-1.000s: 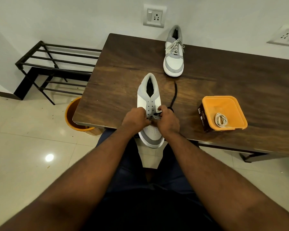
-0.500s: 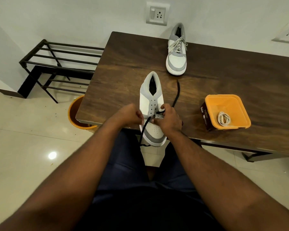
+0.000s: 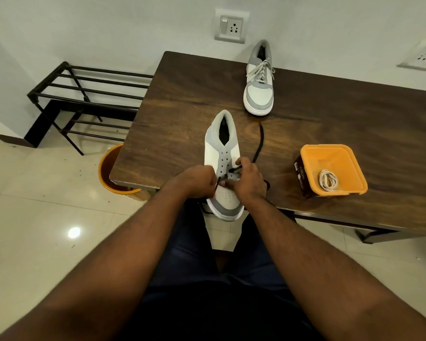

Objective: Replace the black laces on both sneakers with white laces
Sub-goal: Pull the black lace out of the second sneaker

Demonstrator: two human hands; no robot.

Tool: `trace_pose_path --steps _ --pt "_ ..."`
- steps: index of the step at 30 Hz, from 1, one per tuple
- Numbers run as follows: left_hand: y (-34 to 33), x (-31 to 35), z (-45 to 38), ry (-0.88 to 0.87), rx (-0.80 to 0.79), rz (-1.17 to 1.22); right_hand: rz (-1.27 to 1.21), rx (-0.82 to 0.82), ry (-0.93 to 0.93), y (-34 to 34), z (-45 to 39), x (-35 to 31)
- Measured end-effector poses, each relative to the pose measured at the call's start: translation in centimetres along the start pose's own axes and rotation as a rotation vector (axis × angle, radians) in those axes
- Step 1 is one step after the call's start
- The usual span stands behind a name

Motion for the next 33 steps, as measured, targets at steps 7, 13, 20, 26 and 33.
trace_pose_path --steps 7,13,20,26,33 --pt "-3.7 0.1 3.0 -0.062 -0.554 -0.134 -0.02 -0.004 0.018 -0.3 -0.1 0.0" --pt "0.2 -2.3 -0.7 0.224 0.172 0.228 0.012 0.014 0.041 -0.1 -0.1 0.0" --pt "0.0 -0.2 -0.7 0.029 0.176 0.145 0.026 0.0 0.049 -0.1 -0.2 -0.1" --pt "-2.7 1.7 3.2 -0.164 -0.582 -0.133 -0.008 -0.03 0.051 -0.3 -0.4 0.1" --pt "1.4 -1.7 -1.1 0.144 0.075 0.128 -0.012 -0.007 0.058 -0.3 -0.4 0.1"
Point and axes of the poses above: each hand's wrist, its own z-axis away from the middle knuckle, its own y-axis out of the back of the hand, x = y × z, the point moved 9 cm from there along -z, towards the middle knuckle, and after that the axes turned 6 degrees about -z, right-handed, at the moved point
